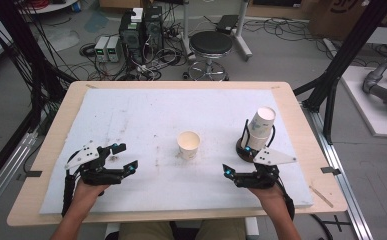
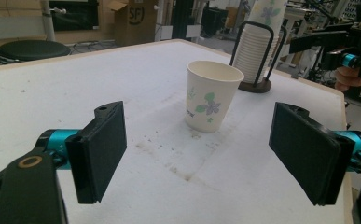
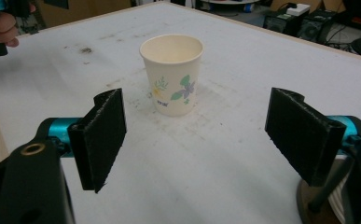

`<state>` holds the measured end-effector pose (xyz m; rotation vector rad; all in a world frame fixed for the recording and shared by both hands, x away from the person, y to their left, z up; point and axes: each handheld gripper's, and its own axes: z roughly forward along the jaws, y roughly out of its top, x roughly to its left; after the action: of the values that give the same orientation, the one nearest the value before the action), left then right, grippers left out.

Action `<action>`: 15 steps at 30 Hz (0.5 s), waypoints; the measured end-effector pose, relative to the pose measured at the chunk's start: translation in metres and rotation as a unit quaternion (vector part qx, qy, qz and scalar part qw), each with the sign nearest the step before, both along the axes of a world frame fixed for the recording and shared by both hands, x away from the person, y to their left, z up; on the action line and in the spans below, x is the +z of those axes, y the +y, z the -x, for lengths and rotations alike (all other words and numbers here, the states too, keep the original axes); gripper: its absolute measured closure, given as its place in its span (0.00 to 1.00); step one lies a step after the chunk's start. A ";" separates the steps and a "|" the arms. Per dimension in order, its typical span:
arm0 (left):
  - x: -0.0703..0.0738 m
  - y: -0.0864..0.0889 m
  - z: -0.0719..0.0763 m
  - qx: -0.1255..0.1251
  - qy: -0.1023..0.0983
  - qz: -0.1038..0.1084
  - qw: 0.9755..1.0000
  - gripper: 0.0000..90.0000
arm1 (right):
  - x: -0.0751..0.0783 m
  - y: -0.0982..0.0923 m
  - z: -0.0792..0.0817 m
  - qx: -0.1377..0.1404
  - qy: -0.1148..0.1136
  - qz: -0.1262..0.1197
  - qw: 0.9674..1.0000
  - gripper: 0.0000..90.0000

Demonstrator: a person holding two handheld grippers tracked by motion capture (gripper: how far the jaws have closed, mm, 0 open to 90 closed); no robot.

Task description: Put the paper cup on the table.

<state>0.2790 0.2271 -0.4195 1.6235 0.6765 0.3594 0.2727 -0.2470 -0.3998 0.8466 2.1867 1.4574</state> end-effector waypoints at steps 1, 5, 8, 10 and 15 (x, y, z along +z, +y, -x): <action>0.000 0.000 0.001 0.001 -0.001 0.001 1.000 0.21 | 0.000 -0.003 0.003 -0.004 0.001 -0.003 1.000 0.23; 0.001 0.001 0.002 0.001 -0.005 0.000 1.000 0.21 | 0.002 -0.009 0.009 -0.014 0.001 -0.005 1.000 0.23; 0.003 0.002 0.005 0.002 -0.008 -0.001 1.000 0.21 | 0.003 -0.012 0.011 -0.020 -0.005 -0.005 1.000 0.23; 0.004 0.002 0.006 0.002 -0.012 -0.002 1.000 0.21 | 0.003 -0.013 0.013 -0.024 -0.002 -0.006 1.000 0.23; 0.005 0.002 0.008 0.002 -0.016 -0.002 1.000 0.21 | 0.004 -0.013 0.016 -0.025 -0.004 -0.003 1.000 0.23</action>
<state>0.2710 0.2292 -0.4142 1.6170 0.6541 0.3892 0.2568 -0.2601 -0.3956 0.8892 2.1417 1.4413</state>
